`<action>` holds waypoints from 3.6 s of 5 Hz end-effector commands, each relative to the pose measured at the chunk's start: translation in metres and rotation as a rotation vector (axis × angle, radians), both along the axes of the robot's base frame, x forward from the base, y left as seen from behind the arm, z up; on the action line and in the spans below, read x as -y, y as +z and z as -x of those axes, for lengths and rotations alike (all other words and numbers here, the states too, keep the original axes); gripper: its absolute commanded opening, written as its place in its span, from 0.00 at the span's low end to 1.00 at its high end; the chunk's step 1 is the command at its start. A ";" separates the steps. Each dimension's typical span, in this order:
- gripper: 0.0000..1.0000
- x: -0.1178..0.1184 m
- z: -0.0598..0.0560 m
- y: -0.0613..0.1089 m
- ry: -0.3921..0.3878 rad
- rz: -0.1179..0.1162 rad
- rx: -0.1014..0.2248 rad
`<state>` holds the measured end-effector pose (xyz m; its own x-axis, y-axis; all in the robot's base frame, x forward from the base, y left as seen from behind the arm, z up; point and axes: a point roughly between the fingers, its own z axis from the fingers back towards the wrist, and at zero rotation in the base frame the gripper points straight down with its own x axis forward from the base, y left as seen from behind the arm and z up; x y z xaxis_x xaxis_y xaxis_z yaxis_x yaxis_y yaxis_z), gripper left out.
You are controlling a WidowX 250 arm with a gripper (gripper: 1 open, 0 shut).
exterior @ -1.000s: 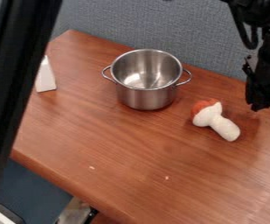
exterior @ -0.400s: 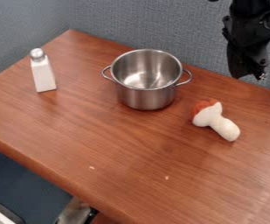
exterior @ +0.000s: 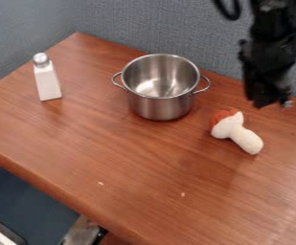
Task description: Put the mushroom in the metal pot
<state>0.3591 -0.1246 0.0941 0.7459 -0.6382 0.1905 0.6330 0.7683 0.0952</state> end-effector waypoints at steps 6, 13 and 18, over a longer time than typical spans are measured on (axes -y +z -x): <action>1.00 0.033 0.054 0.072 -0.201 -0.028 -0.039; 0.00 -0.061 -0.016 -0.055 -0.662 -0.014 -0.169; 1.00 -0.070 -0.020 -0.017 -0.551 -0.014 -0.141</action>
